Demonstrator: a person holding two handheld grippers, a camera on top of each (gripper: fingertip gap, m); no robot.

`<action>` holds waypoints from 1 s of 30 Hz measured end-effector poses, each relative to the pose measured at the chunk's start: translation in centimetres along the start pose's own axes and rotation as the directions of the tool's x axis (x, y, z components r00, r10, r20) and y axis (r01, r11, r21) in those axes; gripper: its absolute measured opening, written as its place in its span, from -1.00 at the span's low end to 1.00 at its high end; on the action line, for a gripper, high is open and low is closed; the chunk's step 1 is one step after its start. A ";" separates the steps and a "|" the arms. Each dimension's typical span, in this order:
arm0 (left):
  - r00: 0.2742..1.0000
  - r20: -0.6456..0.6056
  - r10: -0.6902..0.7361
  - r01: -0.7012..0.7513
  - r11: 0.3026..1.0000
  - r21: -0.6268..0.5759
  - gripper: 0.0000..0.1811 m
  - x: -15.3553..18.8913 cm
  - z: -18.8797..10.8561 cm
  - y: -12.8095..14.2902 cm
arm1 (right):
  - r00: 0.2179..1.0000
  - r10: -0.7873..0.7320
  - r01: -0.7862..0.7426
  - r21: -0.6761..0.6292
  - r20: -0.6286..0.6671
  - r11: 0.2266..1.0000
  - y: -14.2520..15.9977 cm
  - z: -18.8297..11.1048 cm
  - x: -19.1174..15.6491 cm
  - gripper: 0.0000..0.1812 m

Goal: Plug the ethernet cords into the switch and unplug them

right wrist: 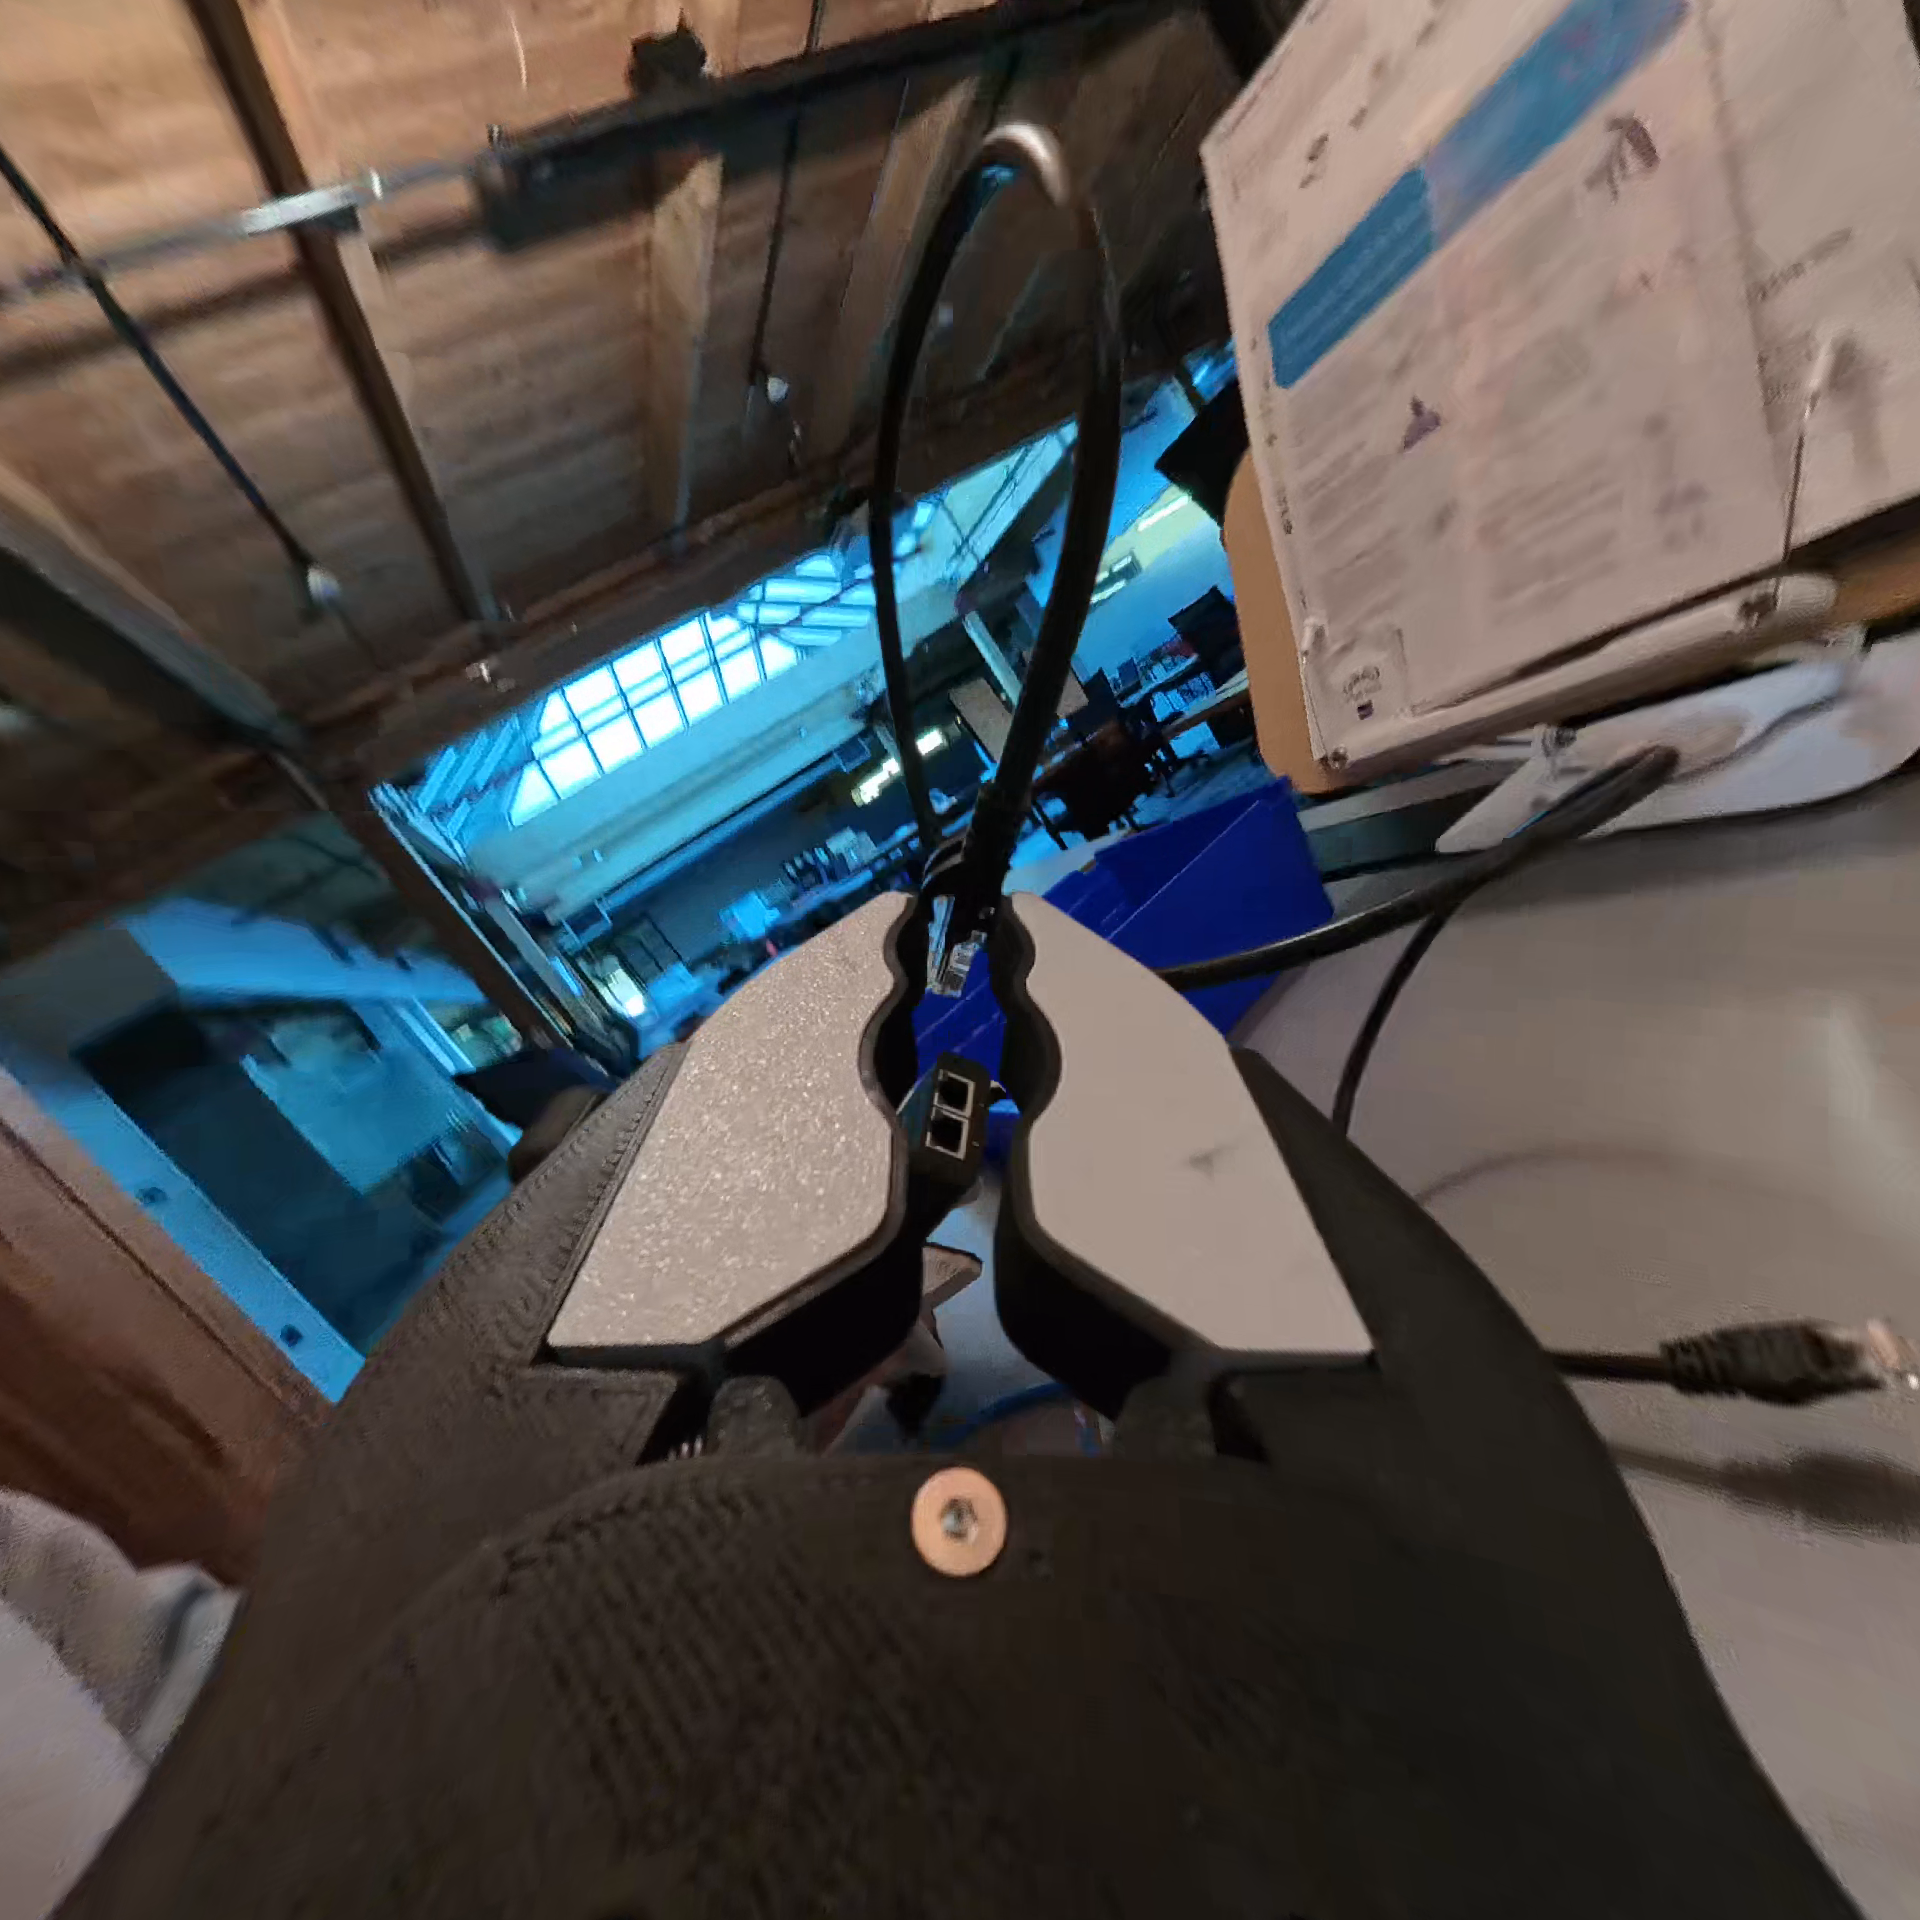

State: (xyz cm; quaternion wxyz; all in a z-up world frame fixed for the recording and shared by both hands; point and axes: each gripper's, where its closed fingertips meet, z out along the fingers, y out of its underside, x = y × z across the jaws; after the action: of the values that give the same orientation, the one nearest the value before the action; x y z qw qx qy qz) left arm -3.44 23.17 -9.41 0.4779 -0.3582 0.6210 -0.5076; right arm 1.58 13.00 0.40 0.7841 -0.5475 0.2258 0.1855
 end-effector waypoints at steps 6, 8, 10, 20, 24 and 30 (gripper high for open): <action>1.000 -0.008 -0.024 0.024 1.000 -0.003 -0.22 -0.4 -0.2 0.4 | 0.982 -0.187 0.185 0.079 0.021 0.980 -9.8 -3.2 -3.1 -0.85; 1.000 -0.014 -0.023 0.023 1.000 -0.004 -0.22 -0.3 -0.2 0.4 | 0.968 -0.251 0.250 0.067 0.014 0.966 -12.2 -3.9 -3.6 -0.85; 0.999 -0.019 -0.025 0.025 1.000 -0.004 -0.22 -0.2 -0.1 0.4 | 0.941 -0.329 0.333 0.041 -0.081 0.942 -14.4 -4.8 -2.0 -0.86; 0.999 -0.033 -0.040 0.040 0.999 -0.003 -0.22 -0.1 -0.1 0.5 | 0.682 -0.534 0.414 -0.339 -0.499 0.845 -14.4 -12.2 16.1 -0.86; 0.998 -0.035 -0.045 0.045 0.999 -0.004 -0.22 -0.1 -0.1 0.5 | 0.597 -0.474 0.461 -0.206 -0.647 0.863 -16.3 -15.0 17.2 -0.86; 0.998 -0.040 -0.042 0.041 0.999 -0.005 -0.22 0.0 -0.1 0.5 | 0.686 -0.338 0.515 0.101 -0.644 0.851 -22.1 -17.4 12.9 -0.87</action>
State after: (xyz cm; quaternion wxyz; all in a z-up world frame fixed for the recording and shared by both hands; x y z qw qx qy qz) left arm -3.46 23.36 -9.91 0.4539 -0.3618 0.6240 -0.5231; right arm 21.50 -10.12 5.15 0.7589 -0.5009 0.3522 -0.2218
